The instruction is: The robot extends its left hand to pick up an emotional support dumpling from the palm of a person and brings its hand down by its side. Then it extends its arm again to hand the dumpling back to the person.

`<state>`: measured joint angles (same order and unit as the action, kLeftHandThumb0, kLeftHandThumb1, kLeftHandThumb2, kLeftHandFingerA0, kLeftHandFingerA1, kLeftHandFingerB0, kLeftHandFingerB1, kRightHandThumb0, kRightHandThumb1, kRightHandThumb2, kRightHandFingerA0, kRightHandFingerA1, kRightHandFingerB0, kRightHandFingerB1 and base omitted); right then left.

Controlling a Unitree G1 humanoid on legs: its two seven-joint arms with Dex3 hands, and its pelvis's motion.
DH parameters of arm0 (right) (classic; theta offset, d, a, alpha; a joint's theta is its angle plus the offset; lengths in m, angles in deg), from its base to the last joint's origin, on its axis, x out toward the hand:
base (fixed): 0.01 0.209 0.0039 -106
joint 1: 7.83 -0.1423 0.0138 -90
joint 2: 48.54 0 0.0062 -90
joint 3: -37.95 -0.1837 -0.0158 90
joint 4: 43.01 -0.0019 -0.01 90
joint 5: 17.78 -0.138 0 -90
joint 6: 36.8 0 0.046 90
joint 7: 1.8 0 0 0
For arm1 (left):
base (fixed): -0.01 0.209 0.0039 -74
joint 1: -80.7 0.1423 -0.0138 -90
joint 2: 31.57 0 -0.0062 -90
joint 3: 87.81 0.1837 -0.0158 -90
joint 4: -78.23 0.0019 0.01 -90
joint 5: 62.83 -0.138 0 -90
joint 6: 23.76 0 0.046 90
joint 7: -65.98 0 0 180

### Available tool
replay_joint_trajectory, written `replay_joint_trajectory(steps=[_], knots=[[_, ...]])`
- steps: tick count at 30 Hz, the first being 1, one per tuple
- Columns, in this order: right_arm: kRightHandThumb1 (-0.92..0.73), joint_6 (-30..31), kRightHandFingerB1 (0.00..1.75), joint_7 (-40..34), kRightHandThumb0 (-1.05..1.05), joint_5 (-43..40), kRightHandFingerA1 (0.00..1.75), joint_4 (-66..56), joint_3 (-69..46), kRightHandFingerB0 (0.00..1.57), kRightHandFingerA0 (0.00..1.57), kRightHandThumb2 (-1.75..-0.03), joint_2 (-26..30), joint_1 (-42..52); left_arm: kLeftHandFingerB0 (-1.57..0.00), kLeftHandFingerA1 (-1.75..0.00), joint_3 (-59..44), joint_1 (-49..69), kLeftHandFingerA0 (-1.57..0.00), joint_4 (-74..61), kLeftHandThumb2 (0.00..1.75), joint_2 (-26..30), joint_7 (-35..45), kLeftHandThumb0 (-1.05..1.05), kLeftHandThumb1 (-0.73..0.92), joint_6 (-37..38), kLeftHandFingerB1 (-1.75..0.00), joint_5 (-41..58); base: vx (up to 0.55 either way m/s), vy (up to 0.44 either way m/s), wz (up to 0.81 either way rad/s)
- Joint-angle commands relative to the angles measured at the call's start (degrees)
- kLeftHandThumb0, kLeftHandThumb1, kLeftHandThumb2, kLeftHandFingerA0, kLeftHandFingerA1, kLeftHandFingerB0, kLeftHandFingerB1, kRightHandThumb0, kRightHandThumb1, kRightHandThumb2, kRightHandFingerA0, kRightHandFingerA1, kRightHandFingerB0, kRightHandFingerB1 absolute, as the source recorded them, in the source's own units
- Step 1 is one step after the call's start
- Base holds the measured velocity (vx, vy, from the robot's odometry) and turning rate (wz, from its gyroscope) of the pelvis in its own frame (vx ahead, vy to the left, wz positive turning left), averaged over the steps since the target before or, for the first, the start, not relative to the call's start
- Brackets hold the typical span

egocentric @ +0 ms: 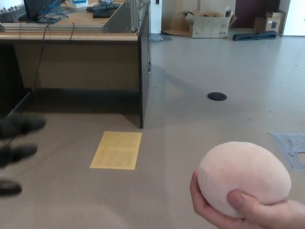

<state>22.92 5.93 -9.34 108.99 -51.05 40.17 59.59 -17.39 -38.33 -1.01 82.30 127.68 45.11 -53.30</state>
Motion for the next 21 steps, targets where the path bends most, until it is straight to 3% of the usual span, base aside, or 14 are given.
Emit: replay_joint_trajectory(steps=[1, 4, 5, 8, 9, 11, 13, 17, 18, 21], knots=[[-0.78, -2.00, 0.43, -0.25, -0.74, -1.75, 0.48, -0.85, -1.35, 0.62, 0.60, -0.64, 0.07, 4.32, -0.09, -0.20, 3.12, 24.67, -0.06, 20.01, 0.62, -8.87, -43.84, 0.07, 0.52, 31.38, -0.25, -20.81, 0.00, 0.000, 0.00], [-0.78, -2.28, 0.43, -0.50, -0.74, -1.63, 0.48, -0.81, -1.30, 0.62, 0.60, -0.64, 0.01, 4.71, -0.09, -0.20, 2.61, 25.07, -0.06, 21.51, 0.62, -9.80, -44.76, 0.07, 0.52, 31.84, -0.25, -19.80, 0.00, 0.000, 0.00], [-0.78, -2.47, 0.41, -0.57, -0.74, -1.60, 0.48, -1.13, -1.34, 0.57, 0.64, -0.64, 0.24, 6.15, -0.20, -0.21, -1.91, 25.18, -0.08, 25.53, 0.62, -13.39, -41.56, 0.10, 0.68, 30.61, -0.29, -13.12, 0.00, 0.000, 0.00], [-0.77, -3.13, 0.41, -0.63, -0.74, -1.89, 0.47, -1.69, -1.65, 0.56, 0.63, -0.61, 0.42, 9.12, -0.23, -0.30, -8.82, 25.88, -0.10, 31.40, 0.60, -19.01, -37.17, 0.10, 0.69, 28.28, -0.29, -2.95, 0.00, 0.000, 0.00], [-0.78, -3.58, 0.41, -0.74, -0.73, -1.97, 0.47, -1.78, -1.78, 0.57, 0.63, -0.61, 0.46, 10.01, -0.26, -0.35, -8.92, 26.61, -0.23, 31.04, 0.59, -19.08, -37.62, 0.05, 0.69, 28.46, -0.28, -3.15, 0.00, 0.000, 0.00], [-0.78, -3.93, 0.41, -0.91, -0.73, -1.89, 0.47, -1.93, -1.82, 0.57, 0.63, -0.61, 0.58, 10.72, -0.26, -0.35, -9.04, 27.21, -0.23, 30.73, 0.59, -19.08, -37.87, 0.05, 0.69, 28.97, -0.28, -3.48, 0.00, 0.000, 0.00], [-0.75, -4.29, 0.40, -0.52, -0.72, -2.58, 0.44, -2.05, -2.36, 0.55, 0.58, -0.63, 0.45, 11.92, -0.38, -0.39, -10.07, 28.30, -0.38, 30.41, 0.62, -19.75, -38.07, 0.04, 0.75, 29.79, -0.32, -2.95, 0.00, 0.000, 0.00], [-0.75, -4.03, 0.40, -0.38, -0.72, -2.84, 0.44, -2.39, -2.74, 0.55, 0.58, -0.63, 0.21, 12.33, -0.38, -0.39, -10.80, 28.27, -0.38, 31.11, 0.62, -20.20, -38.23, 0.04, 0.75, 31.00, -0.32, -2.62, 0.00, 0.000, 0.00], [-0.69, -4.31, 0.37, -0.84, -0.60, -2.92, 0.43, -2.19, -2.97, 0.49, 0.59, -0.61, -0.08, 12.77, -0.27, -0.50, -10.53, 28.60, -0.15, 31.04, 0.97, -19.94, -38.15, 0.04, 0.56, 30.97, -0.52, -3.07, 0.00, 0.000, 0.00], [-0.69, -4.55, 0.37, -2.23, -0.59, -2.48, 0.43, -1.90, -3.21, 0.49, 0.58, -0.61, -0.41, 13.70, -0.27, -0.50, -9.79, 28.88, -0.15, 31.62, 0.97, -19.33, -37.98, 0.04, 0.56, 30.41, -0.52, -3.96, 0.00, 0.000, 0.00]])
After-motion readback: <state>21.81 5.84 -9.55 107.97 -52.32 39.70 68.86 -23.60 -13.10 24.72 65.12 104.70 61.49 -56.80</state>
